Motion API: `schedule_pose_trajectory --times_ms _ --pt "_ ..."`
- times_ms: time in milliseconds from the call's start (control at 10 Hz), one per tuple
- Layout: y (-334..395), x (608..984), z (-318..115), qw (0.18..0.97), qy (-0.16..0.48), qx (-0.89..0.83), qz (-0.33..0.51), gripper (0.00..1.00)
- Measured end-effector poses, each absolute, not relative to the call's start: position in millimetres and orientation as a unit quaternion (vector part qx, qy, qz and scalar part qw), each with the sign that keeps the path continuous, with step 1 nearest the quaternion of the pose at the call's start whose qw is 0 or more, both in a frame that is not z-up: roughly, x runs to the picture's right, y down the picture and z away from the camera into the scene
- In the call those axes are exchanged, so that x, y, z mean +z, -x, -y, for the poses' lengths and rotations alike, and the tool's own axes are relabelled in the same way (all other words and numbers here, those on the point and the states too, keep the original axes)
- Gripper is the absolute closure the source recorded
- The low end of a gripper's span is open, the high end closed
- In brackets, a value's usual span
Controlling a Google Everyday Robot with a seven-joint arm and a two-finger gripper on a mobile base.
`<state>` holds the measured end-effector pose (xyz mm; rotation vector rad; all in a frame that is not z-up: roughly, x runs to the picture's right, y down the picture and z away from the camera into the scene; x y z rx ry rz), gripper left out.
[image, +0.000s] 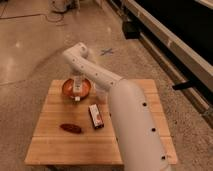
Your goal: Place the bottle in the ceramic bowl
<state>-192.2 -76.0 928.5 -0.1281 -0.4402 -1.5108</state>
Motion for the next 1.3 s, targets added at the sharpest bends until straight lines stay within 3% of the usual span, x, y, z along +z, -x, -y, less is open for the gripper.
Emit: schedule_pose_trajectory --times_ms 400,1300 --pt "204.6 926.3 48.4 0.700 0.050 -0.678 0.218 0.36" --pt "160.1 890.4 55.9 0.702 0.026 -0.687 0.185 0.36"
